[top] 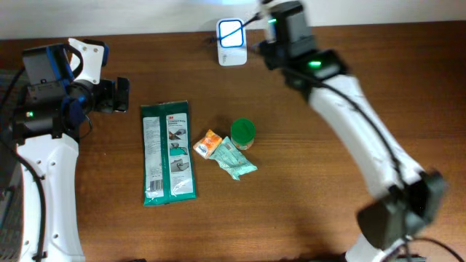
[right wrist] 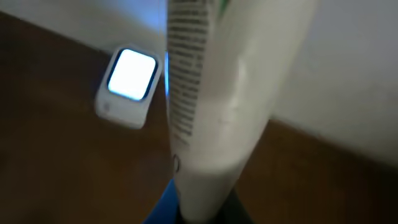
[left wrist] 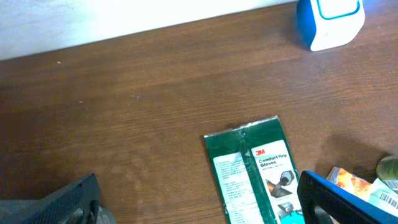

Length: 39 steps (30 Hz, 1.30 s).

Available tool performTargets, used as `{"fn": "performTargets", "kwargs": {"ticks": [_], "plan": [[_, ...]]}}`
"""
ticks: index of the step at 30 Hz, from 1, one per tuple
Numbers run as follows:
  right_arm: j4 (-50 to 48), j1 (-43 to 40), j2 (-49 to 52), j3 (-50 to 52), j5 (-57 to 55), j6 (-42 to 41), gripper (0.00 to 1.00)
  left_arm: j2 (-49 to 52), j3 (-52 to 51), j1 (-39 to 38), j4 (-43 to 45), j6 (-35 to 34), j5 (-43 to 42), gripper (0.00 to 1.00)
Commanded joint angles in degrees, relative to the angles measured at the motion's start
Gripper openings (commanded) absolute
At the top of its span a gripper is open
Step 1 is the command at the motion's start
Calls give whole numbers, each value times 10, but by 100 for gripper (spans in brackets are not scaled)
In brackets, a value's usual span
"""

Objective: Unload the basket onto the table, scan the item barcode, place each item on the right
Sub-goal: 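Carry the tube right and set it down on the table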

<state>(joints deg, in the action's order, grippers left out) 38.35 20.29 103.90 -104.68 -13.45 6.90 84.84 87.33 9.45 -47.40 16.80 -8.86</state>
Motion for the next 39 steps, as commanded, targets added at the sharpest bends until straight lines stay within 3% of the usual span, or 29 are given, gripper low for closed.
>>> {"fn": "performTargets", "kwargs": {"ticks": [1,4,7,12,17,20,21,22,27,28,30,31,35,37,39], "plan": [[151,-71,-61,-6,115,-137,4,-5,9,2,2,7,-8,99],[291,-142,-50,0,156,-154,4,-5,9,2,2,7,-8,99],[348,-205,-25,45,160,-154,4,-5,9,2,2,7,-8,99],[257,-292,-11,202,223,-154,4,-5,9,2,2,7,-8,99],[117,-299,-11,309,223,-147,4,-5,9,2,2,7,-8,99],[88,-300,-11,325,225,-147,5,-5,9,2,2,7,-8,99],[93,-300,-11,325,225,-147,13,-5,9,2,2,7,-8,99],[103,-300,-11,325,225,-136,29,-5,9,2,2,7,-8,99],[221,-299,-11,251,225,-127,40,-5,9,2,2,7,-8,99],[264,-295,-11,214,225,-115,44,-5,9,2,2,7,-8,99],[364,-253,-11,113,222,-103,63,-5,9,2,2,7,-8,99],[379,-231,-11,87,223,-103,65,-5,9,2,2,7,-8,99],[361,-135,-11,61,252,-104,79,-5,9,2,2,7,-8,99],[315,-79,-8,63,253,-151,98,-5,9,2,2,7,-8,99],[261,-41,-3,68,253,-209,98,-5,9,2,2,7,-8,99]]}}
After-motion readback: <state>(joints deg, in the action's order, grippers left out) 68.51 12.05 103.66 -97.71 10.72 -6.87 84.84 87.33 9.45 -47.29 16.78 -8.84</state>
